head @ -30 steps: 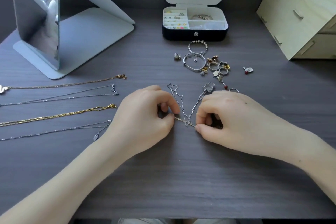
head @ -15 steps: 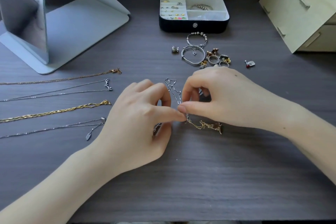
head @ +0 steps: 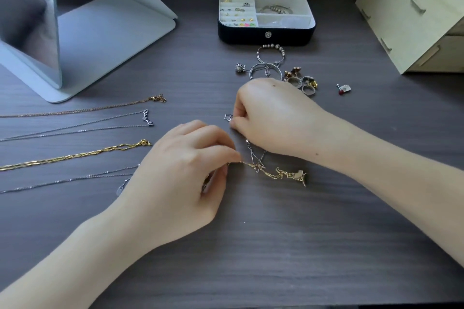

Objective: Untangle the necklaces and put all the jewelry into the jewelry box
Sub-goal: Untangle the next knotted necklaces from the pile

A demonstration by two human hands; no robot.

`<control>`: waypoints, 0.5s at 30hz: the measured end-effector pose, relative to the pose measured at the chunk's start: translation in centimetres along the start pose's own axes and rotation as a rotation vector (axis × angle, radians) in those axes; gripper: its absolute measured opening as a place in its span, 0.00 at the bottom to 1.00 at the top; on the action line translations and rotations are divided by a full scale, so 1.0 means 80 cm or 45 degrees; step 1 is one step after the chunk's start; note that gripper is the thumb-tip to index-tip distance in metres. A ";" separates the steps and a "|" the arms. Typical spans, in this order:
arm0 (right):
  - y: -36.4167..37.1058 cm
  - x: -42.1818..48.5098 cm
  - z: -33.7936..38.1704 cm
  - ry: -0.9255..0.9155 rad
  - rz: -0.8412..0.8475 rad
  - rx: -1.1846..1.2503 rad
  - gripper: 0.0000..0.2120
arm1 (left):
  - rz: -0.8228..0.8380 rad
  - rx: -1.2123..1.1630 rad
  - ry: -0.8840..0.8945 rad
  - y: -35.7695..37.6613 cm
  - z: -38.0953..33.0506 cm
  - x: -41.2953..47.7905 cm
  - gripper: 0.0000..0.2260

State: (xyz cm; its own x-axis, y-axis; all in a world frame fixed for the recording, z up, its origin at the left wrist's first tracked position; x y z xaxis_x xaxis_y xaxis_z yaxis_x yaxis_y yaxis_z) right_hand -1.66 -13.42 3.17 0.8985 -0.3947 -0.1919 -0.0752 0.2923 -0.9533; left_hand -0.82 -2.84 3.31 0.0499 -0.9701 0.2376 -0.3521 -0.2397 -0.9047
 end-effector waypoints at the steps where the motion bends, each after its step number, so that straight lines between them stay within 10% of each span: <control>1: -0.002 -0.003 0.000 -0.023 -0.017 0.037 0.08 | 0.007 -0.022 -0.024 0.000 0.004 0.000 0.09; 9: -0.038 -0.086 0.014 -0.402 0.077 0.776 0.07 | 0.030 -0.096 -0.166 0.002 0.023 0.003 0.04; 15: 0.017 -0.129 0.011 -0.502 0.052 0.436 0.06 | 0.029 -0.043 -0.139 0.003 0.019 0.004 0.03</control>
State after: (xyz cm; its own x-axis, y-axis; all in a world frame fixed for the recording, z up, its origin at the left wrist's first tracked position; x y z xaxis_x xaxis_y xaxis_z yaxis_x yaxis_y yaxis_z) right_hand -10.61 -8.17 4.04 0.9973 -0.0389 -0.0621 -0.0268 0.5947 -0.8035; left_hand 0.54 -3.29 2.61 0.1425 -0.9742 0.1753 -0.3855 -0.2177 -0.8966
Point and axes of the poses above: each hand's wrist, its own x-axis towards the middle knuckle, its own y-axis out of the palm, z = x × y, the point moved 8 cm from there along x, towards the middle knuckle, and after that the axes turned 9 degrees about z, right-handed, at the moved point
